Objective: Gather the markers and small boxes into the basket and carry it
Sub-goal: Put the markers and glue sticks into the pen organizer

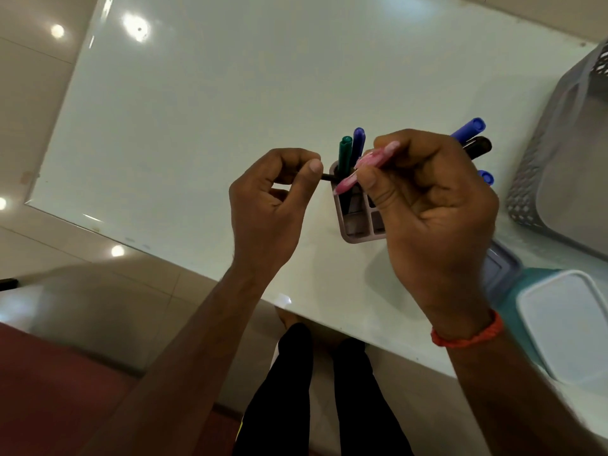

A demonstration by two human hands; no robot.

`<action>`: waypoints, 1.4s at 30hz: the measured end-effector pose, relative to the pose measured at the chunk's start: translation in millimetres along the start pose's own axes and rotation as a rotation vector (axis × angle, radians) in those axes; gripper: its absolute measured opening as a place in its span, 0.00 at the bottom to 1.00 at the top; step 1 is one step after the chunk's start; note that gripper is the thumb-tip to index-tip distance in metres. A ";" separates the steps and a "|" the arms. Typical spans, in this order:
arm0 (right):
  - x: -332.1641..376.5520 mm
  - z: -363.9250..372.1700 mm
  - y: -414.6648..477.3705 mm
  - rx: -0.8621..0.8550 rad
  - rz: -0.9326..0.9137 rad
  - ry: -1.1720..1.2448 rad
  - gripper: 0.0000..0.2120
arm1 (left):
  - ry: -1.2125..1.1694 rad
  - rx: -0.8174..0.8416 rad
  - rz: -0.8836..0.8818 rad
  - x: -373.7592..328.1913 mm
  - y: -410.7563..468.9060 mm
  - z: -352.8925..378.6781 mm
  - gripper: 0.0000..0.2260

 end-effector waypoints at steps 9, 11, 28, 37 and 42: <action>-7.9 -5.1 -9.3 -0.016 0.073 -0.007 0.09 | 0.062 0.007 0.042 12.0 -12.9 4.4 0.09; -8.3 -5.6 -11.5 -0.013 0.043 -0.080 0.08 | 0.081 0.055 0.045 17.9 -10.0 8.0 0.13; -19.7 -12.9 -18.4 0.028 -0.011 -0.263 0.12 | 0.625 0.458 0.360 63.9 -19.7 26.6 0.15; -22.2 -19.6 -9.3 -0.023 0.048 -0.180 0.10 | 0.629 0.236 0.373 52.8 -15.1 5.8 0.07; -20.2 -35.6 -15.5 -0.081 0.108 -0.035 0.08 | -0.130 -0.270 0.191 -15.3 -8.7 -23.5 0.03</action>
Point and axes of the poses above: each hand's wrist, its own y-axis towards the middle knuckle, its own z-axis out of the palm, x = y × z, the point moved 4 cm from there along y, towards the middle knuckle, and after that the axes turned 8 degrees about z, right-handed, at the moved point
